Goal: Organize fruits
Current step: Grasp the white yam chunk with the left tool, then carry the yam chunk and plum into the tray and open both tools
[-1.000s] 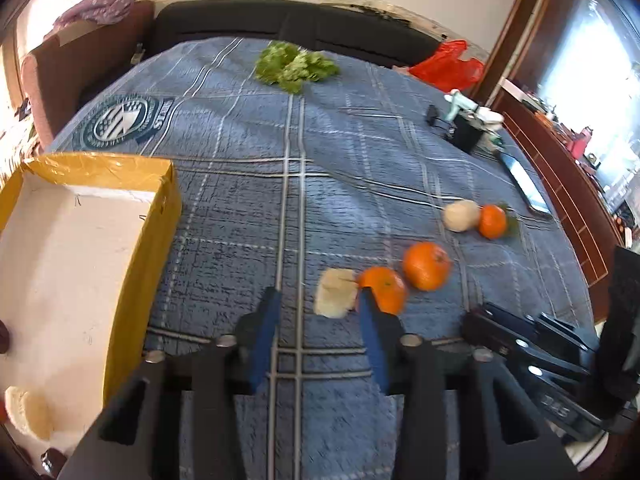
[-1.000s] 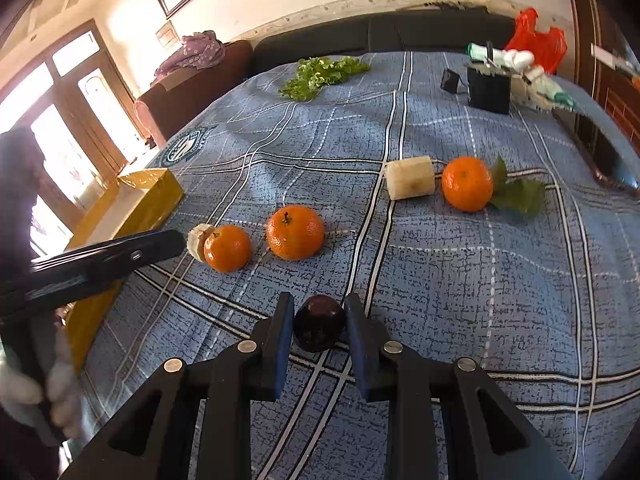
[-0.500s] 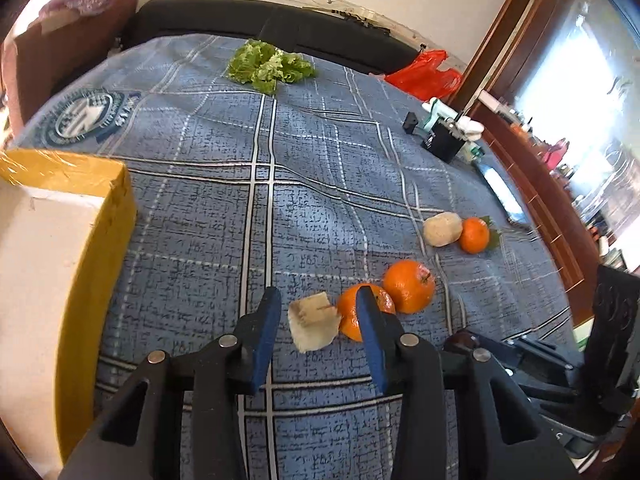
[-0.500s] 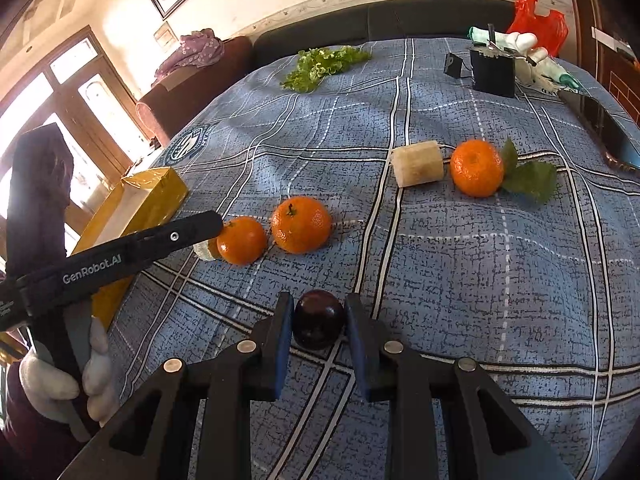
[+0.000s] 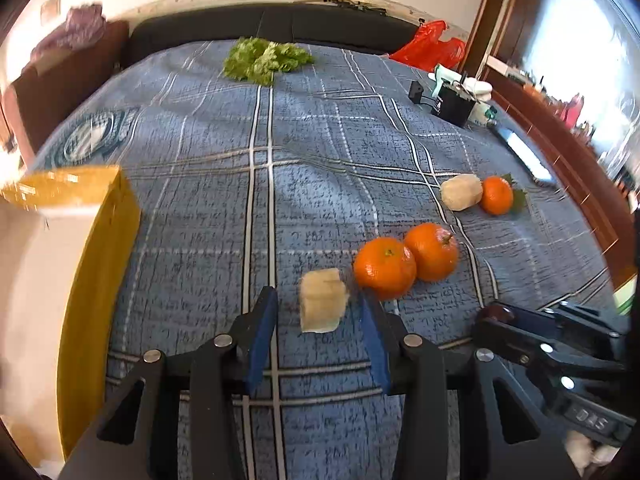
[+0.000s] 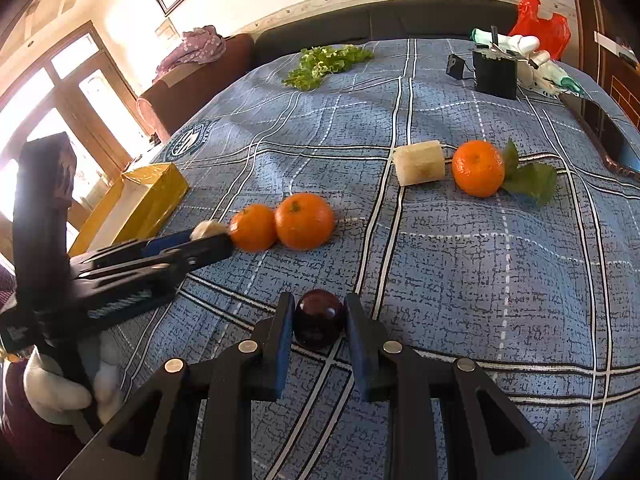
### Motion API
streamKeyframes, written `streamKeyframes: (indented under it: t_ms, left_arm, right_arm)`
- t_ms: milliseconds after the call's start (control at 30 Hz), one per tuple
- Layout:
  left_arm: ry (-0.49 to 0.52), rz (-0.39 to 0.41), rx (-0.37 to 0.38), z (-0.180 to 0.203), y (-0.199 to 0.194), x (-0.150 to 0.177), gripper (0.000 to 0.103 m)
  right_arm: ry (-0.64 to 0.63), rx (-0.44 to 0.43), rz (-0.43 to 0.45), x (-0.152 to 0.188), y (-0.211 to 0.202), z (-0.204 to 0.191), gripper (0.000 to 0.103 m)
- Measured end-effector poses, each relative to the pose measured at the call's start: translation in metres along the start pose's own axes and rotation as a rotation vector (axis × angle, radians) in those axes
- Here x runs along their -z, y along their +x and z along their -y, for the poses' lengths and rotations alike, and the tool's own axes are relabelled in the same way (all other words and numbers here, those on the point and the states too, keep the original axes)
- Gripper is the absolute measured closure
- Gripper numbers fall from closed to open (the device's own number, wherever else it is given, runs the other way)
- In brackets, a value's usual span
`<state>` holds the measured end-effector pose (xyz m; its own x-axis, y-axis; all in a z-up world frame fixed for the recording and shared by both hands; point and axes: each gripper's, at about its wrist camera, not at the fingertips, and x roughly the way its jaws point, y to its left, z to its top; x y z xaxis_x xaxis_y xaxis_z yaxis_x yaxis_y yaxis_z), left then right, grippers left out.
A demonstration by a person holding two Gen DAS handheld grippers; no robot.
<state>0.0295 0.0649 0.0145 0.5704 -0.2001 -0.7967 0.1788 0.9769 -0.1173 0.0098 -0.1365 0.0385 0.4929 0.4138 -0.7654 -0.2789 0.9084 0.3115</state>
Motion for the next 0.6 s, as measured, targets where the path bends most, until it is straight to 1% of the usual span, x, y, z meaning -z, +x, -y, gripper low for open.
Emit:
streamKeyframes:
  t_ms: [33, 133, 167, 267, 367, 467, 567, 600]
  left_arm:
    - [0.002, 0.003, -0.007, 0.001, 0.0, 0.0, 0.088]
    - [-0.026, 0.005, 0.015, -0.001, -0.005, 0.002, 0.087]
    - [-0.034, 0.012, 0.011, -0.001, -0.008, 0.002, 0.087]
    - [-0.083, 0.036, 0.035, -0.006, -0.029, 0.005, 0.087]
    - [-0.115, 0.078, 0.033, -0.015, -0.061, 0.008, 0.087]
    - [-0.141, 0.132, 0.012, -0.033, -0.103, 0.016, 0.087]
    - [-0.178, 0.171, -0.021, -0.062, -0.142, 0.026, 0.087]
    - [-0.193, 0.196, -0.036, -0.074, -0.156, 0.032, 0.087]
  right_arm:
    - [-0.002, 0.001, 0.0, 0.0, 0.0, 0.0, 0.076]
    - [0.002, -0.006, -0.003, 0.0, -0.001, -0.001, 0.077]
    - [0.003, -0.01, 0.0, 0.0, -0.002, -0.001, 0.077]
    - [0.006, -0.021, 0.019, 0.0, -0.006, -0.001, 0.077]
    - [-0.001, -0.017, 0.05, 0.001, -0.013, -0.002, 0.077]
    - [-0.013, -0.032, 0.07, 0.0, -0.017, -0.005, 0.077]
    - [-0.044, -0.032, 0.089, 0.001, -0.018, -0.014, 0.077]
    - [-0.054, -0.038, 0.093, 0.002, -0.018, -0.018, 0.077]
